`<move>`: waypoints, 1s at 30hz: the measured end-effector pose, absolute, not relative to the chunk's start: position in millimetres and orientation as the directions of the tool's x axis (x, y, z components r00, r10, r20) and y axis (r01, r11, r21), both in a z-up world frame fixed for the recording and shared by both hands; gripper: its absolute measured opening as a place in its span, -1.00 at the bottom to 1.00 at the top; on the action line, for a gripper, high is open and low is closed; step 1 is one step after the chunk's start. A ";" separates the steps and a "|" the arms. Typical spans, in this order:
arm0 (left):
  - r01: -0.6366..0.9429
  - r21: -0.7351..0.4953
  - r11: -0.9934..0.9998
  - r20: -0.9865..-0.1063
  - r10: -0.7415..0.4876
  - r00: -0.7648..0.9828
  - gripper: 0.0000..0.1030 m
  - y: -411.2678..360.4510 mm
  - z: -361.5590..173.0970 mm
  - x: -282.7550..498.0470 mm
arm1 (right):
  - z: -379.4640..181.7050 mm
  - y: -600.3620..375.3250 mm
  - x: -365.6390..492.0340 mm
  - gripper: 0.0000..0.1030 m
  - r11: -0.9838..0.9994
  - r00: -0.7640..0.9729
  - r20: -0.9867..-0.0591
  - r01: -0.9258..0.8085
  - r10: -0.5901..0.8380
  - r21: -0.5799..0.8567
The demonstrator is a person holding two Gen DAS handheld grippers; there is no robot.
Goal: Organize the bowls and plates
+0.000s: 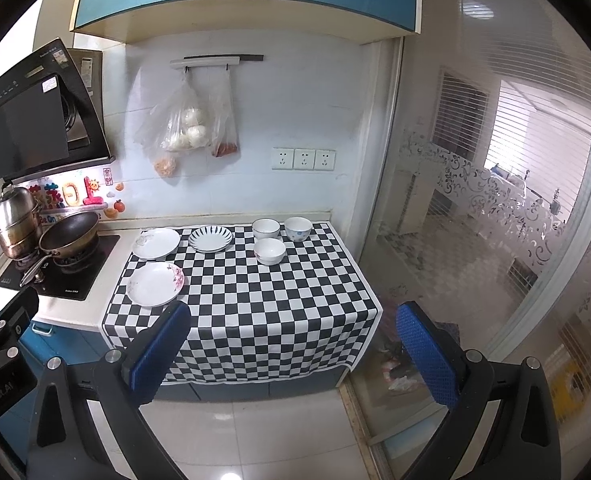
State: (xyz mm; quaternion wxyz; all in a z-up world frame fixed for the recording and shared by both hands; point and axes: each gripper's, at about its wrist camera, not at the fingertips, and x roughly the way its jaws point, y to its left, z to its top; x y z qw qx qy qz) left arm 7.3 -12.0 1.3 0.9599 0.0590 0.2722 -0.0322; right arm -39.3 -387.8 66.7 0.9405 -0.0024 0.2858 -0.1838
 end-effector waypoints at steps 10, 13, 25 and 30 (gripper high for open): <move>0.095 0.098 0.991 -0.530 -0.029 0.847 1.00 -13.4 2.7 11.7 | 67.3 -389.3 -36.5 1.00 0.934 0.769 -0.541 0.341 -0.341 -0.104; 0.093 0.102 0.990 -0.529 -0.026 0.848 1.00 -13.9 2.8 12.7 | 68.3 -389.0 -34.7 1.00 0.935 0.769 -0.543 0.339 -0.338 -0.101; 0.092 0.101 0.991 -0.529 -0.025 0.848 1.00 -10.8 2.3 13.4 | 67.8 -385.5 -33.7 1.00 0.937 0.772 -0.542 0.334 -0.332 -0.098; 0.091 0.100 0.991 -0.528 -0.025 0.849 1.00 -10.7 1.9 12.7 | 68.2 -387.2 -32.6 1.00 0.937 0.773 -0.540 0.335 -0.333 -0.098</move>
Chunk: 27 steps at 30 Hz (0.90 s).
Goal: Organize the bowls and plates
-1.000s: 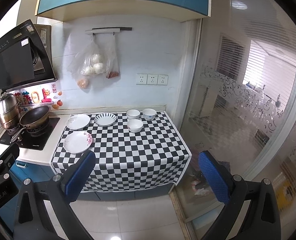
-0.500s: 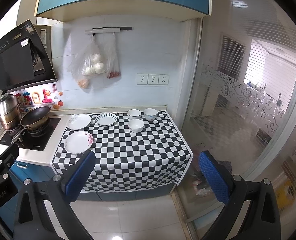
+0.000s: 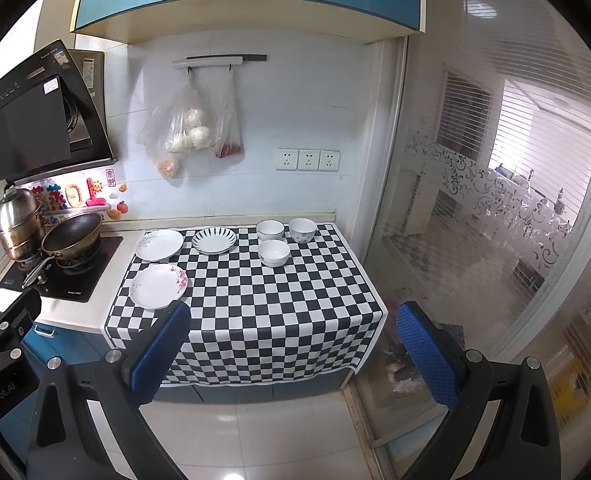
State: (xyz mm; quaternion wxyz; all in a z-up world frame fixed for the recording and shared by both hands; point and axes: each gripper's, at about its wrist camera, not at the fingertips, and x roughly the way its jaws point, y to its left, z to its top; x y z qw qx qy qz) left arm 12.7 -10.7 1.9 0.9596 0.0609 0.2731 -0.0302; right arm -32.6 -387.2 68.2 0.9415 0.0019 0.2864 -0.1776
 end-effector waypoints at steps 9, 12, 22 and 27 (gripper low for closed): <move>0.095 0.100 0.990 -0.525 -0.028 0.851 1.00 -5.8 0.0 15.3 | 68.5 -387.0 -31.2 1.00 0.935 0.773 -0.537 0.341 -0.339 -0.099; 0.094 0.102 0.990 -0.527 -0.027 0.849 1.00 -5.9 -0.4 15.7 | 68.1 -386.1 -30.2 1.00 0.936 0.772 -0.539 0.337 -0.336 -0.101; 0.089 0.101 0.991 -0.534 -0.021 0.845 1.00 5.2 -6.3 26.6 | 65.3 -384.3 -26.8 1.00 0.936 0.771 -0.545 0.341 -0.331 -0.086; 0.047 0.109 0.993 -0.535 0.019 0.845 1.00 20.8 -21.3 52.0 | 52.4 -377.2 -16.0 1.00 0.935 0.787 -0.518 0.348 -0.335 -0.076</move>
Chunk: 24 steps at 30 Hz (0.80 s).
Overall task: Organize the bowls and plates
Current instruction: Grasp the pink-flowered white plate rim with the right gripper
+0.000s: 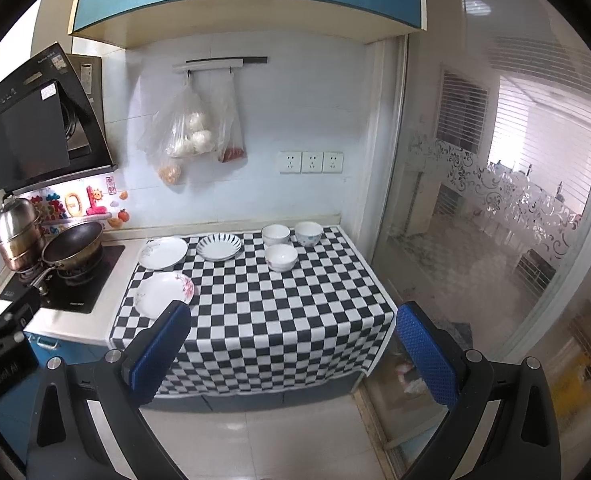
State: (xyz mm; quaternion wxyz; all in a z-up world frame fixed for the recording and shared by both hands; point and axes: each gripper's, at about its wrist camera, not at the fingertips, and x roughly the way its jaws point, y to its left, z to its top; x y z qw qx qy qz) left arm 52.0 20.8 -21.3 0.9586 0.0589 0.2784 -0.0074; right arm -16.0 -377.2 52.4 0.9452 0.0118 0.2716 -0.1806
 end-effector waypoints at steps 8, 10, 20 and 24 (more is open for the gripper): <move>0.022 0.129 0.991 -0.549 0.052 0.834 1.00 48.1 -44.2 100.8 | 15.4 -361.5 28.4 1.00 0.928 0.758 -0.552 0.362 -0.349 -0.090; 0.011 0.146 0.989 -0.561 0.074 0.825 1.00 54.2 -52.8 117.9 | 5.4 -359.1 41.9 1.00 0.927 0.750 -0.560 0.363 -0.352 -0.098; -0.029 0.167 0.985 -0.595 0.124 0.794 1.00 60.6 -86.3 197.1 | -49.0 -347.3 147.6 1.00 0.944 0.721 -0.617 0.305 -0.315 -0.126; -0.044 0.174 0.984 -0.618 0.144 0.773 1.00 54.6 -107.1 247.9 | -77.9 -343.5 208.1 1.00 0.958 0.711 -0.646 0.257 -0.276 -0.126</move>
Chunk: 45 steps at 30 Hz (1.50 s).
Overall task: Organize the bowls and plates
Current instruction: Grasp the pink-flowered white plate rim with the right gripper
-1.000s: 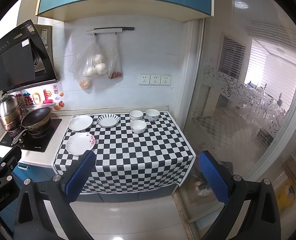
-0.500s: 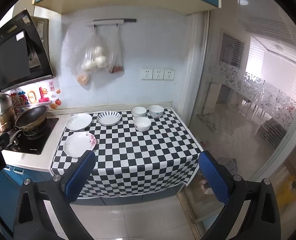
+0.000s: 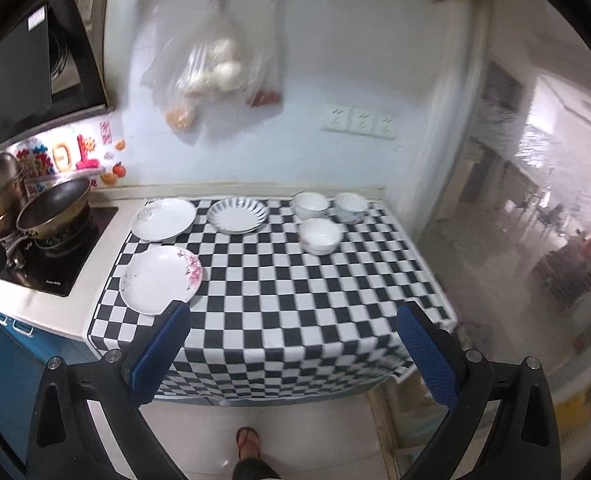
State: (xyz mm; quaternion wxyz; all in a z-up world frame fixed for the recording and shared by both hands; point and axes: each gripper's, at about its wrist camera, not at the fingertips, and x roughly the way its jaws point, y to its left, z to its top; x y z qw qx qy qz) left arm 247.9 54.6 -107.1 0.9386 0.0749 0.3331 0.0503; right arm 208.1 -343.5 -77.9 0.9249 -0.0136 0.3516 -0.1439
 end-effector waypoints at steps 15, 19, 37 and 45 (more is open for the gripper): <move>-0.093 0.234 0.968 -0.729 0.238 0.641 1.00 29.0 -187.1 441.6 | -202.8 -338.4 461.6 1.00 0.995 0.597 -0.796 0.056 -0.101 -0.085; -0.087 0.223 0.971 -0.776 0.231 0.587 1.00 29.0 -215.2 477.8 | -232.8 -338.8 504.1 1.00 0.996 0.539 -0.838 0.019 -0.086 -0.090; 0.023 0.053 0.998 -0.983 0.048 0.180 0.76 60.0 -381.2 586.6 | -372.9 -320.6 609.0 1.00 0.989 0.192 -0.970 -0.032 0.147 0.144; 0.046 -0.034 0.998 -0.997 -0.037 0.068 -0.01 79.0 -419.2 607.6 | -417.7 -306.6 625.8 0.79 0.955 0.058 -0.955 0.047 0.289 0.292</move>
